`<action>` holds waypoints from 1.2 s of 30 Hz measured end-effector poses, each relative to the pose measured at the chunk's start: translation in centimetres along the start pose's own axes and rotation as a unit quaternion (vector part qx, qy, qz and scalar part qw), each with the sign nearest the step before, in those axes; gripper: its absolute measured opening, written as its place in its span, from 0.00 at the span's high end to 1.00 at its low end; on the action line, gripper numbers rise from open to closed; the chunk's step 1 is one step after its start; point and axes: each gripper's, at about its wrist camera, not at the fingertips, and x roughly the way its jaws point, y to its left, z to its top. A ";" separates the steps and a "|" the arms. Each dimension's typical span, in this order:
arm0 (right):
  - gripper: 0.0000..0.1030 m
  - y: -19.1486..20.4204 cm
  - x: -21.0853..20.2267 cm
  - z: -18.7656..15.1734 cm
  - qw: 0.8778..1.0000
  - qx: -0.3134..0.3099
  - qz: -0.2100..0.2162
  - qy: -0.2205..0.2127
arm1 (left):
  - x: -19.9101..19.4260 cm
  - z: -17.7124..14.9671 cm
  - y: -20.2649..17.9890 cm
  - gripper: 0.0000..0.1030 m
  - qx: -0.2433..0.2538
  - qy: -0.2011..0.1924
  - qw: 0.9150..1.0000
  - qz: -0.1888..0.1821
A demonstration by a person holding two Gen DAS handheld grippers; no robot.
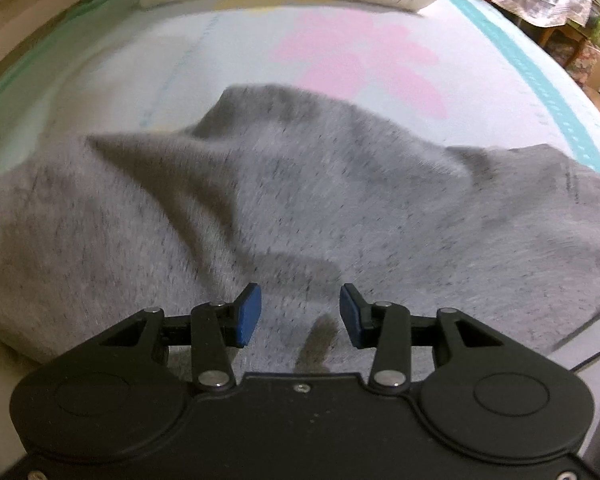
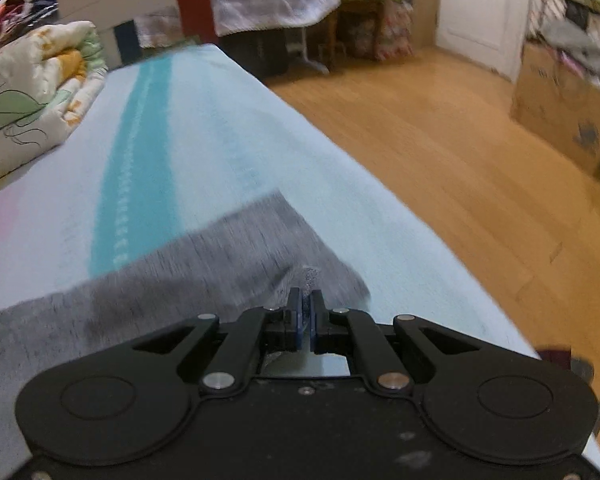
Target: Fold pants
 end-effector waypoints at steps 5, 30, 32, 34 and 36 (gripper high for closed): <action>0.96 -0.2 0.7 -1.0 0.999 -0.029 -0.020 0.025 | -2.4 1.5 -1.8 0.50 0.024 -0.035 0.999 -0.010; 0.84 7.2 3.5 6.2 0.994 -0.053 0.092 0.002 | 7.2 11.4 -14.7 0.53 0.114 0.090 0.977 -0.157; 0.84 7.6 3.5 6.0 0.992 -0.069 0.104 0.007 | 6.4 9.7 -14.7 0.53 0.141 0.091 0.971 -0.171; 0.84 8.3 3.5 5.6 0.990 -0.081 0.116 0.015 | 6.1 8.4 -14.7 0.53 0.150 0.098 0.967 -0.179; 0.84 9.2 3.6 5.2 0.987 -0.095 0.129 0.022 | 6.0 7.1 -14.5 0.53 0.149 0.103 0.967 -0.181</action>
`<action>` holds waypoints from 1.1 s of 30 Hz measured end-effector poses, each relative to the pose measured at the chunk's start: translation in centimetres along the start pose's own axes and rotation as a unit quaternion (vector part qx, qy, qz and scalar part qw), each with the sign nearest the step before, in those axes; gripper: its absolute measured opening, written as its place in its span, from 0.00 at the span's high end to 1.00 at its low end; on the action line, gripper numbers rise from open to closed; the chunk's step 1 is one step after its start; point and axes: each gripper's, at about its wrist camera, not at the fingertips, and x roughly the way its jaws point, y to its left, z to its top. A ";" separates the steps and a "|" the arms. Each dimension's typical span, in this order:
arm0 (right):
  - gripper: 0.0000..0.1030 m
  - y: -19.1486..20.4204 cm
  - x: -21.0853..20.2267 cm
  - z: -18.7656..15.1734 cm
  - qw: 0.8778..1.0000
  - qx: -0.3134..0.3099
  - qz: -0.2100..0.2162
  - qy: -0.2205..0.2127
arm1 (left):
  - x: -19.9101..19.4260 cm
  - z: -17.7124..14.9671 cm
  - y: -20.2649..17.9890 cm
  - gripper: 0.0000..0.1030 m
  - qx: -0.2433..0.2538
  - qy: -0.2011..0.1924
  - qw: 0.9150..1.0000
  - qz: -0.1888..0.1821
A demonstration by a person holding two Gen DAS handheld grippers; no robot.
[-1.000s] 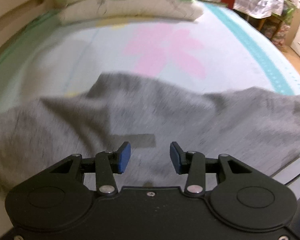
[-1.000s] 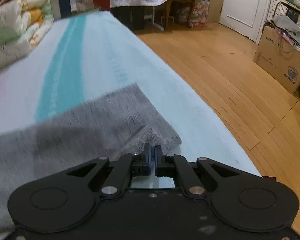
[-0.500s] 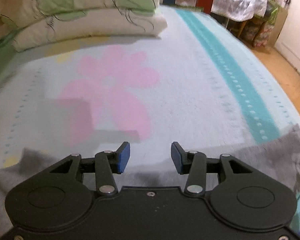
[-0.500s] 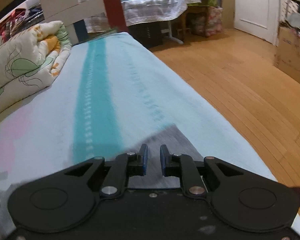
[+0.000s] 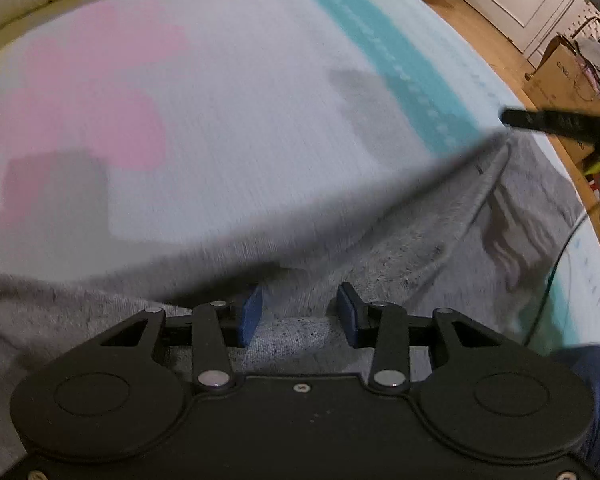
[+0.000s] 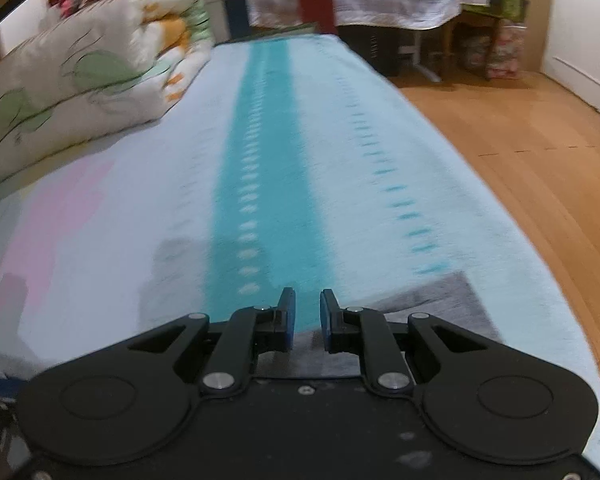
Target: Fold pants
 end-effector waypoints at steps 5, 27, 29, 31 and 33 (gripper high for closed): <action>0.84 3.0 0.3 -0.3 0.998 -0.031 0.043 0.014 | 0.1 -1.1 -0.1 0.53 -0.010 -0.018 1.000 0.009; 0.83 3.0 -2.7 -2.5 0.995 -0.059 0.069 0.043 | -4.5 3.8 7.9 0.53 -0.131 -0.135 0.975 0.120; 0.83 3.0 -1.8 -3.0 0.992 -0.080 0.067 0.067 | -5.5 2.6 7.5 0.52 -0.115 -0.146 0.974 0.132; 0.83 2.9 -0.6 -3.5 0.992 -0.093 0.046 0.073 | -6.1 1.4 7.6 0.52 -0.104 -0.145 0.975 0.136; 0.91 2.3 1.3 -3.7 0.992 -0.082 0.016 0.094 | -5.9 0.7 8.0 0.52 -0.101 -0.136 0.977 0.130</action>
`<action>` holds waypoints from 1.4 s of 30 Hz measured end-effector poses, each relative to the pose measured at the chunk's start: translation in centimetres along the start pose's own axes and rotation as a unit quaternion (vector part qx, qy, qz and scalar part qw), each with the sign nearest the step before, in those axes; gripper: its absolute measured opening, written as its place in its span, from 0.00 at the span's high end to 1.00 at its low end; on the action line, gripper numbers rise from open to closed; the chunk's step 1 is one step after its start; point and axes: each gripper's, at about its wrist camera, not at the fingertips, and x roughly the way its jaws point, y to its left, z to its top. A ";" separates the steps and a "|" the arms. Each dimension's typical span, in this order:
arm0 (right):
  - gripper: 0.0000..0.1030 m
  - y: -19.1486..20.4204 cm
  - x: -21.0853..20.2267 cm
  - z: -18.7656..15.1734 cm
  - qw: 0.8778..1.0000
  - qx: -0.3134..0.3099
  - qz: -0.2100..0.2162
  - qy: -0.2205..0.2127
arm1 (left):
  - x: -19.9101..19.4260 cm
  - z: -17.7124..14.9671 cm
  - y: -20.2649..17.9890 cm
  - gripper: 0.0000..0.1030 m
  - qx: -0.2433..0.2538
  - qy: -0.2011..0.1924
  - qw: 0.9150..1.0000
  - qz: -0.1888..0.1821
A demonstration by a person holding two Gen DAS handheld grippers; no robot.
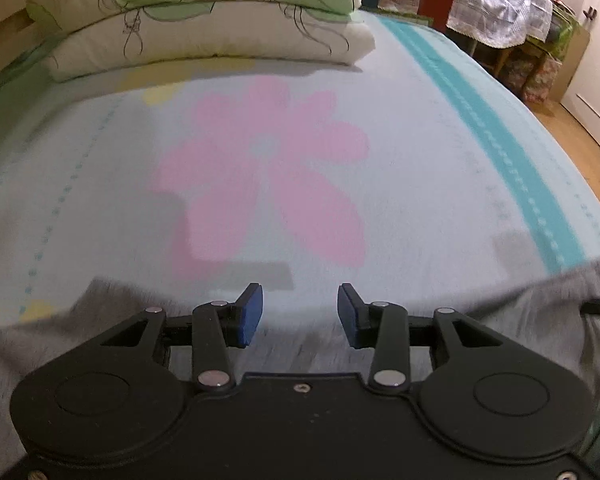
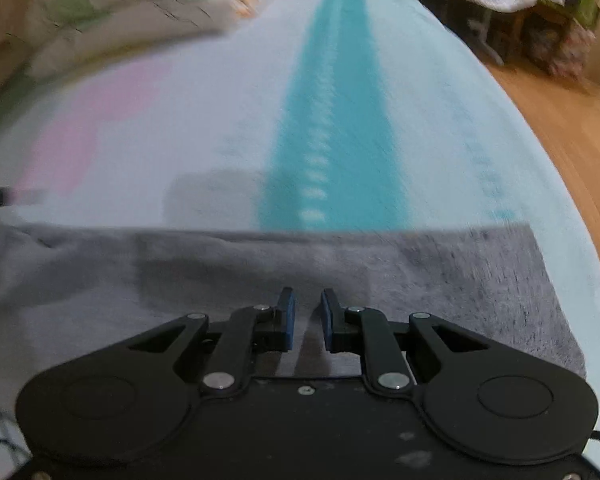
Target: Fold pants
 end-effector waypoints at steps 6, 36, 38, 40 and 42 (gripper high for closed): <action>0.97 -2.5 0.6 0.9 0.997 0.074 -0.017 -0.017 | 1.1 -1.7 2.8 0.52 0.003 0.019 0.999 0.043; 0.99 -2.6 1.4 1.3 0.995 0.087 -0.046 -0.021 | 4.5 5.5 12.6 0.48 -0.100 0.138 0.984 0.059; 0.99 -2.6 1.4 1.2 0.995 0.088 -0.046 -0.023 | 5.3 5.5 11.4 0.47 -0.056 0.158 0.983 0.073; 0.99 -2.5 1.4 1.1 0.995 0.087 -0.046 -0.025 | 6.1 5.5 10.5 0.46 -0.030 0.169 0.981 0.086; 0.99 -2.5 1.4 1.1 0.995 0.085 -0.047 -0.026 | 6.7 5.5 9.9 0.46 -0.024 0.177 0.979 0.097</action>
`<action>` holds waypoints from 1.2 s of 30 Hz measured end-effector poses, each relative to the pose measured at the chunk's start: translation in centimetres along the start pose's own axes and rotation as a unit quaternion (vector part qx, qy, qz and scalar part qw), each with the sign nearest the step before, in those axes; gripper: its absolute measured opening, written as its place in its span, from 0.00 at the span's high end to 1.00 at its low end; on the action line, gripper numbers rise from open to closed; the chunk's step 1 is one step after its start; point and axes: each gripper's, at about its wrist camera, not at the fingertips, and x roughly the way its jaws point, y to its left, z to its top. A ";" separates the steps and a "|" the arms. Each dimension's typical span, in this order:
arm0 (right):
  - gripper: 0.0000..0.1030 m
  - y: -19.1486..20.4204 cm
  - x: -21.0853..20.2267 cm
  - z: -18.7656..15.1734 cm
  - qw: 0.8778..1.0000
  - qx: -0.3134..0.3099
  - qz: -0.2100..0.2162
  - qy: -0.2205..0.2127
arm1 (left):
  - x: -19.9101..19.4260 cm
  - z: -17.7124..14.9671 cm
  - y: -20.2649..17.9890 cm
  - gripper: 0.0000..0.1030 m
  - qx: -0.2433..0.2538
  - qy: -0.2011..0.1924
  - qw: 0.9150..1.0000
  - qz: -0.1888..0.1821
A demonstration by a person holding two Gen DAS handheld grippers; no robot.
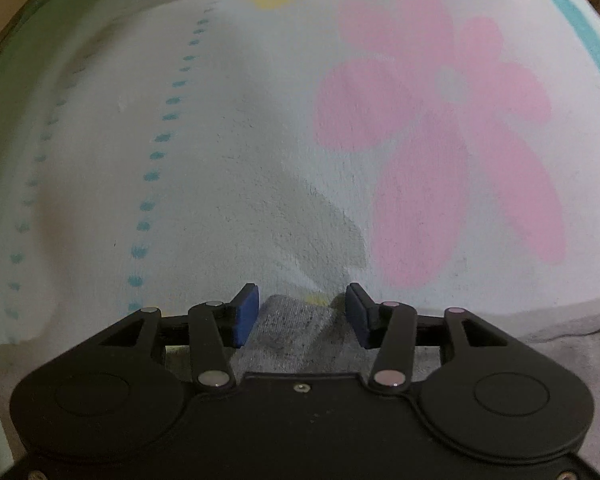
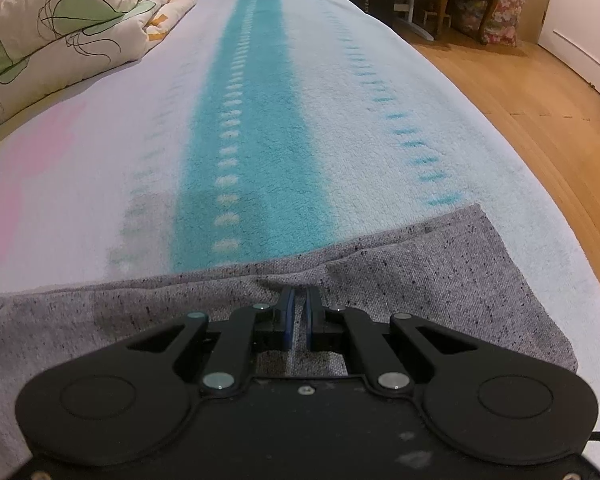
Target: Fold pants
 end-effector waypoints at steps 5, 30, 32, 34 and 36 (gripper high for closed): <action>0.99 -0.2 0.0 0.0 1.000 0.004 0.004 0.001 | 0.2 0.3 -0.1 0.46 0.018 0.025 0.999 0.018; 1.00 0.0 -0.1 -0.3 1.000 -0.009 -0.001 -0.011 | -1.9 -4.3 1.1 0.83 -0.126 -0.134 0.980 0.075; 0.97 0.0 -0.7 -0.2 1.000 -0.022 -0.002 -0.015 | -4.4 -5.6 0.3 0.78 -0.122 -0.163 0.975 0.083; 0.89 -0.3 -2.0 -0.4 0.999 -0.024 -0.007 -0.024 | -6.6 -7.2 -0.6 0.75 -0.102 -0.187 0.974 0.082; 0.88 -1.0 -3.6 -0.8 0.999 -0.020 0.008 -0.032 | -7.7 -9.1 -1.3 0.72 -0.076 -0.185 0.978 0.065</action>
